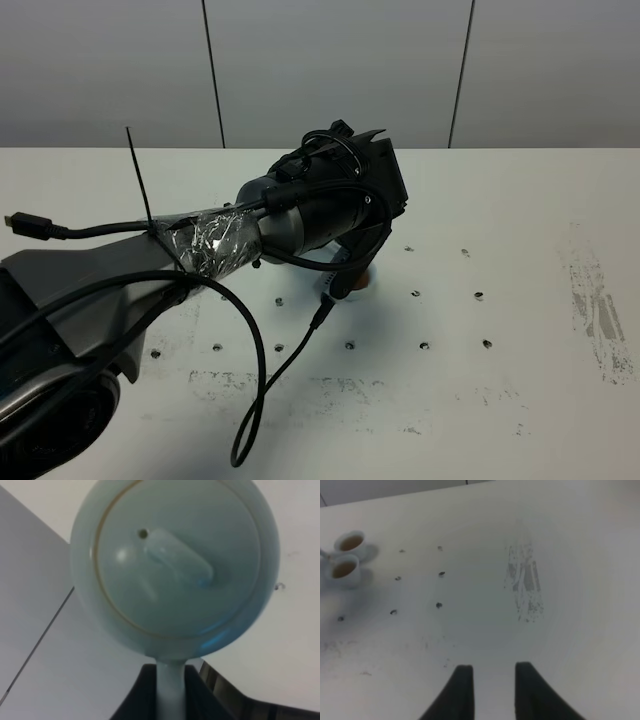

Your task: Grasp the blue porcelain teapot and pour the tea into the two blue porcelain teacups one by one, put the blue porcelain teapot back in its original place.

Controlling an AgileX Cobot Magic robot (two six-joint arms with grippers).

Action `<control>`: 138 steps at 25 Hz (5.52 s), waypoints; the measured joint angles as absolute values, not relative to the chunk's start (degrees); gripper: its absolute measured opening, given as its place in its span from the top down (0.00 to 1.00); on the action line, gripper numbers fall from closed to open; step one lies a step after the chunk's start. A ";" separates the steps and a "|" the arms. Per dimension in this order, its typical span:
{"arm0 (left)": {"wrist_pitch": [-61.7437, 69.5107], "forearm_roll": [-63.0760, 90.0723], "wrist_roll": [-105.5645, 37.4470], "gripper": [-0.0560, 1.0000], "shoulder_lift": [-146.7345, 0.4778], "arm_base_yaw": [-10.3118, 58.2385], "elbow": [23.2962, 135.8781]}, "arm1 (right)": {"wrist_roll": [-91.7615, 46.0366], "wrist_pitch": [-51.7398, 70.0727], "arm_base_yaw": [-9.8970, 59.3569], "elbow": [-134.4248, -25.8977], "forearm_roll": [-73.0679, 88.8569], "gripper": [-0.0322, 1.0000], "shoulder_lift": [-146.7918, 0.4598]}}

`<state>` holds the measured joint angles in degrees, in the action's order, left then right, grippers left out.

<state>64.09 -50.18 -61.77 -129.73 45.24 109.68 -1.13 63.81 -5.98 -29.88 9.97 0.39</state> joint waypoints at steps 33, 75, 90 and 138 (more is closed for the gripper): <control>49.70 -3.80 -50.36 0.83 -111.37 26.44 90.44 | -1.13 63.46 -5.98 -29.88 10.17 0.75 0.39; 45.70 -1.23 -27.32 0.83 -106.18 25.28 79.47 | -1.09 63.46 -5.98 -29.88 10.21 0.75 0.39; 40.06 -1.99 -13.14 0.83 -103.85 21.64 68.39 | -1.09 63.46 -5.98 -29.88 10.21 0.75 0.39; 28.46 0.78 -14.04 0.53 -107.43 20.07 64.75 | -1.09 63.46 -5.98 -29.88 10.21 0.75 0.39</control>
<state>28.46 0.78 -14.04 -107.43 20.07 64.75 -1.09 63.46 -5.98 -29.88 10.21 0.39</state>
